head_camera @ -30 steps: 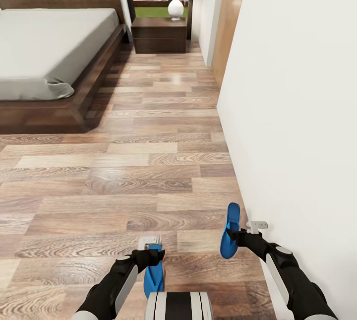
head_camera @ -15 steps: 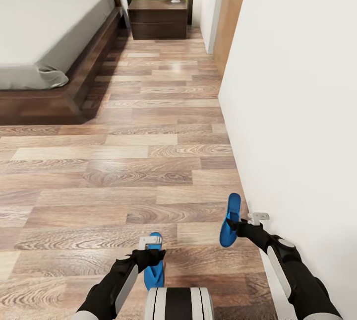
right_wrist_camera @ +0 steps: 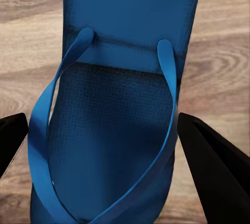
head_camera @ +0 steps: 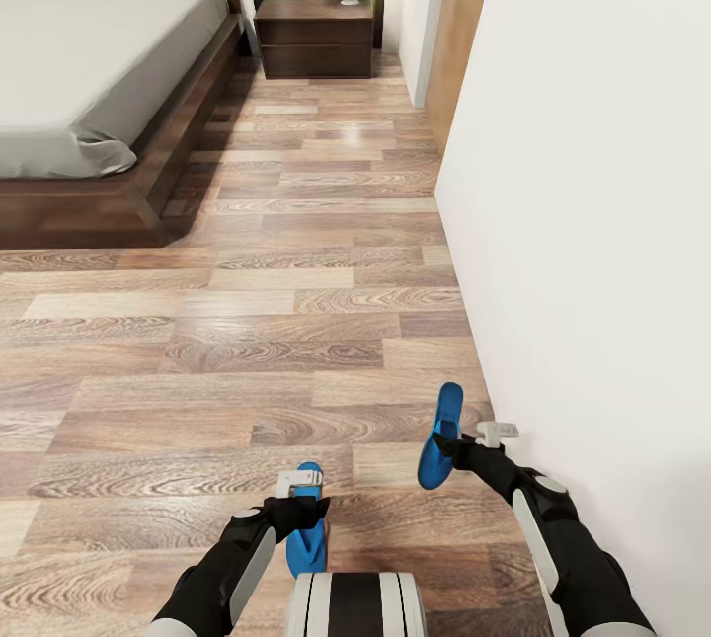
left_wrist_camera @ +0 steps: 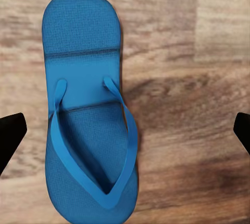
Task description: In the bedroom, move the book from the bed onto either nightstand, and place the two sandals side by side next to the bed.
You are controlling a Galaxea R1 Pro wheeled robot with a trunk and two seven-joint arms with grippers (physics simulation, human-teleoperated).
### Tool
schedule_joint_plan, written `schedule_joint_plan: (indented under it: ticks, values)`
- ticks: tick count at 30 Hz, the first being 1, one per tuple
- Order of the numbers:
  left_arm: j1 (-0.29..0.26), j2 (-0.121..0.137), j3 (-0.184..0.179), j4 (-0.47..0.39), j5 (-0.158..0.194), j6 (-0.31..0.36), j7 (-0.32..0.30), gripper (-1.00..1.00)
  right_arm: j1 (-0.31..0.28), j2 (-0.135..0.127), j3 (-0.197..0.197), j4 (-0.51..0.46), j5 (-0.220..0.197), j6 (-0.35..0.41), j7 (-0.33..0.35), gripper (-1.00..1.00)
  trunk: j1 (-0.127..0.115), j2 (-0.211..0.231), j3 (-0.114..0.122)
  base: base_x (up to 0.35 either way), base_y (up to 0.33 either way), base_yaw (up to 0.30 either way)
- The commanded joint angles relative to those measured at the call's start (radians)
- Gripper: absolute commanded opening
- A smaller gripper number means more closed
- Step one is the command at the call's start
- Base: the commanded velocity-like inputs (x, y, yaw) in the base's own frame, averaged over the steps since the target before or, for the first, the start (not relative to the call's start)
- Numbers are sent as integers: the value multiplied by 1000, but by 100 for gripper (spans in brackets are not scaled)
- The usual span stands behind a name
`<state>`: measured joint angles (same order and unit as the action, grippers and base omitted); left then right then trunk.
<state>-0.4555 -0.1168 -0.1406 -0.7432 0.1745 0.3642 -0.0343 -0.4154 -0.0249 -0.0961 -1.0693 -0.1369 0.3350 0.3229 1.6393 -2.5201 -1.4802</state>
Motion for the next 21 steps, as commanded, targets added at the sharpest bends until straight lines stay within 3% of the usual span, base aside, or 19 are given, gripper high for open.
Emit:
schedule_joint_plan:
  ticks: [1, 4, 5, 7, 10, 21]
  values:
    - [0, 0, -1, -1, 8, 5, 0, 100, 0, 2, -2, 0, -11, 8, 3, -100, 0, 0, -1, 0, 0, 0]
    - [0, 0, -1, -1, 8, 5, 0, 100, 0, 5, -2, 2, -25, 7, 4, -100, 1, -1, -8, 0, 0, 0]
    - [0, 0, -1, -1, 9, 5, -1, 100, 0, 6, -2, 2, -50, 7, 5, -100, 1, -1, -12, 0, 0, 0]
    - [0, 0, -1, -1, 9, 5, -1, 100, 0, 8, -2, 6, -141, 7, 4, -100, 2, -1, -20, 0, 0, 0]
    - [0, 0, -1, -1, 10, 5, -1, 100, 0, 8, -2, 7, -213, 6, 4, -100, 3, -2, -32, 0, 0, 0]
    - [0, 0, -2, -2, 10, 6, -3, 100, 0, 7, -2, 8, -237, 6, 3, -100, 8, -5, -74, 0, 0, 0]
